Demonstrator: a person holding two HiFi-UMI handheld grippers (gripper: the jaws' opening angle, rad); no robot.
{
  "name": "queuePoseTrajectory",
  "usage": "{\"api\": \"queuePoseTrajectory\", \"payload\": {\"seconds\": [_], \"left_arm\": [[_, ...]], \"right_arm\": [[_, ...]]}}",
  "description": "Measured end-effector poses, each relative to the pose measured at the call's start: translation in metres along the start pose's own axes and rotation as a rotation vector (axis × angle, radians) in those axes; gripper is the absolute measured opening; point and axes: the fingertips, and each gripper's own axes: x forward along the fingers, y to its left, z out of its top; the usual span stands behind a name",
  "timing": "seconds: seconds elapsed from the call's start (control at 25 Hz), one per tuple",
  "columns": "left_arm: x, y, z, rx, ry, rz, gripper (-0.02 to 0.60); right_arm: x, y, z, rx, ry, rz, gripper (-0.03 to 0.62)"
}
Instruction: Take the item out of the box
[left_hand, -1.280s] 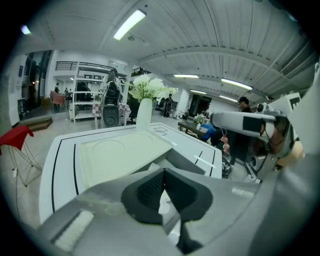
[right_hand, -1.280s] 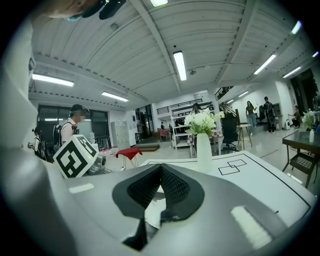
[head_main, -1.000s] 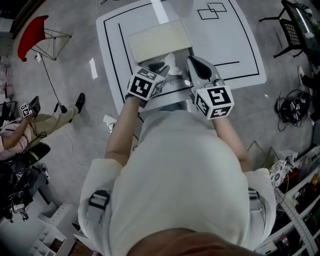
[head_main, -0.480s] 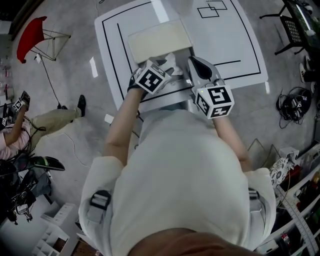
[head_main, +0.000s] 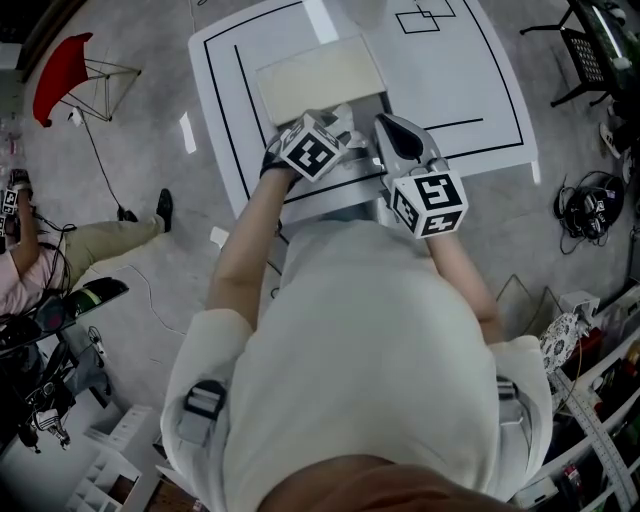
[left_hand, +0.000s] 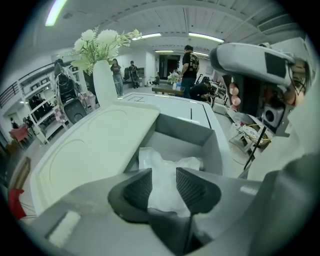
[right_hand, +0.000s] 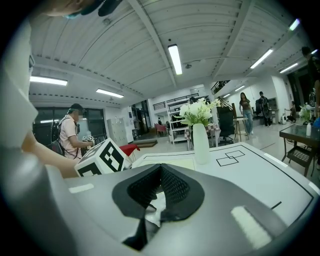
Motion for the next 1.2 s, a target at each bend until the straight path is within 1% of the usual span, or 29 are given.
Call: {"api": "queuePoseTrajectory", "payload": {"seconds": [0.08, 0.28, 0.4, 0.52, 0.88, 1.2], "left_arm": [[0.001, -0.001, 0.000, 0.007, 0.002, 0.000, 0.150], [0.003, -0.005, 0.001, 0.015, -0.009, 0.003, 0.095], [0.001, -0.003, 0.004, -0.005, -0.031, 0.017, 0.052], [-0.003, -0.002, 0.009, -0.021, -0.054, 0.035, 0.029], [-0.018, -0.011, 0.018, -0.043, -0.098, 0.093, 0.020], [-0.041, -0.023, 0.028, -0.063, -0.173, 0.168, 0.018]], "right_arm": [[0.000, 0.001, -0.001, -0.002, 0.002, 0.002, -0.002], [-0.005, 0.000, -0.001, -0.003, 0.001, -0.006, -0.002], [-0.009, -0.003, -0.001, 0.000, -0.003, -0.015, -0.002], [-0.013, -0.003, -0.002, 0.001, -0.005, -0.017, -0.002], [-0.033, 0.000, -0.005, -0.002, -0.014, -0.009, -0.002], [-0.057, 0.012, -0.013, -0.009, -0.020, 0.008, -0.002]]}}
